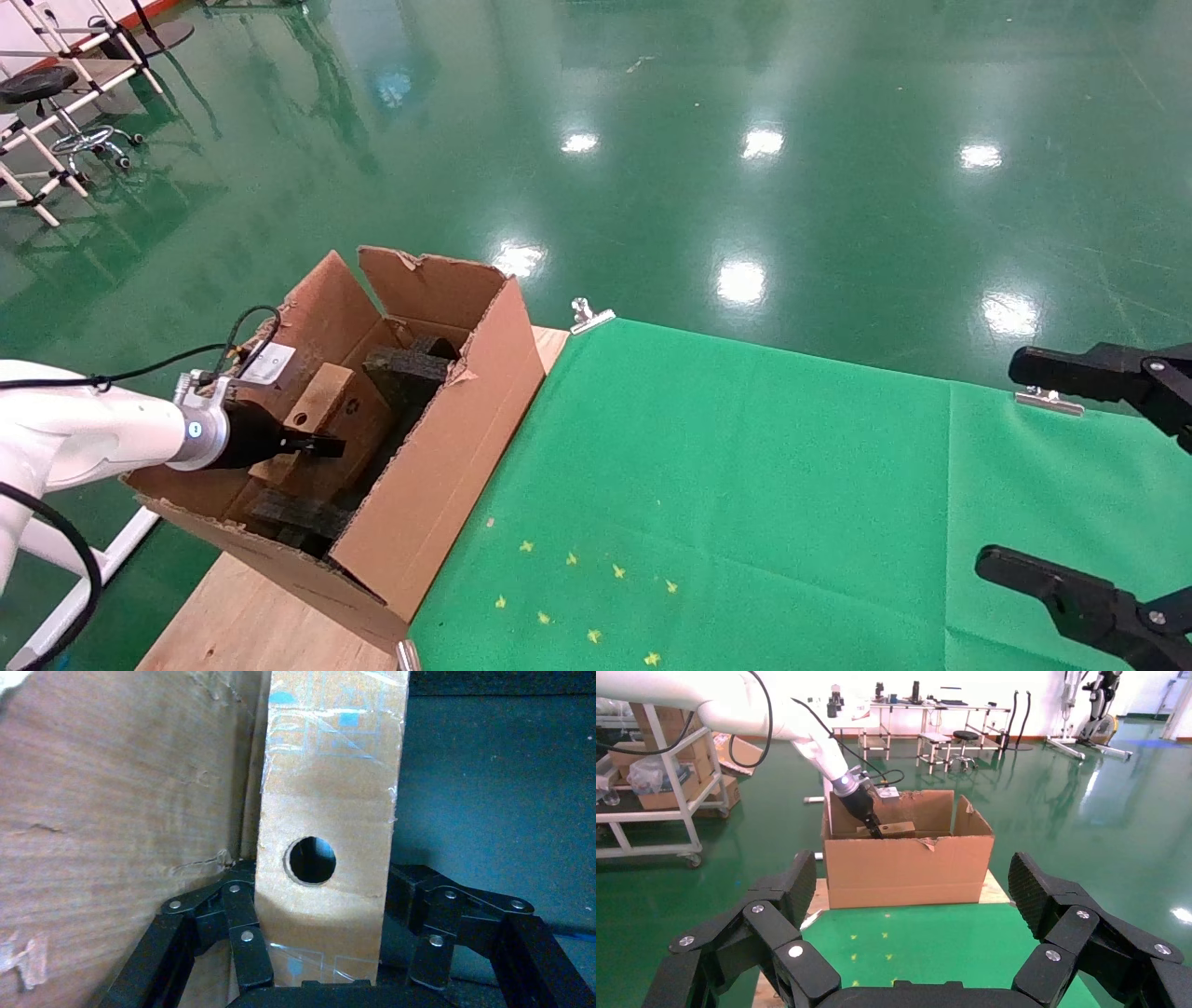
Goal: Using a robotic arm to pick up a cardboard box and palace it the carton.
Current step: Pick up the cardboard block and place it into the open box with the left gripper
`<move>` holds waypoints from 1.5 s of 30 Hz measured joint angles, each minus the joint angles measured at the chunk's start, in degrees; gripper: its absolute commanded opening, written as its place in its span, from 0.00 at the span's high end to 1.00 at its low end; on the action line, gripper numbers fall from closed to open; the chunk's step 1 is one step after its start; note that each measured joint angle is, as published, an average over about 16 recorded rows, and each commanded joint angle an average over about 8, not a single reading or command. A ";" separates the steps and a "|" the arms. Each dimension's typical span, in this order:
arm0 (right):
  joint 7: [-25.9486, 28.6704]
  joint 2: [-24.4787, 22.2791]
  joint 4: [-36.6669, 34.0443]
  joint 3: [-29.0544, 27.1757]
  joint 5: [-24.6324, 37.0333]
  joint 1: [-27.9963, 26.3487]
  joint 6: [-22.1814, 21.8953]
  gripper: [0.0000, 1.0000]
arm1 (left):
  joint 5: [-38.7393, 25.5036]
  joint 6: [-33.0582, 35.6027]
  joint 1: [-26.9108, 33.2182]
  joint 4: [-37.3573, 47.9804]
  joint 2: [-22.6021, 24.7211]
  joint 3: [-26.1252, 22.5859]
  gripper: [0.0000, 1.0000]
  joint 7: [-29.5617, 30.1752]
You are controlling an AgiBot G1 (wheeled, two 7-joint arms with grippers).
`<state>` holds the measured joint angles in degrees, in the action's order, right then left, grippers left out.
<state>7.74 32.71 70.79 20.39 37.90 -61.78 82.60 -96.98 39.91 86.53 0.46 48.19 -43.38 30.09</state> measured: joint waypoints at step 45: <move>0.00 0.00 0.00 0.00 0.00 0.00 0.00 0.00 | 14.77 27.29 11.78 -11.13 -9.34 9.18 0.00 4.30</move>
<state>7.74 32.70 70.79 20.40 37.90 -61.78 82.60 -82.20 67.19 98.31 -10.67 38.86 -34.20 34.39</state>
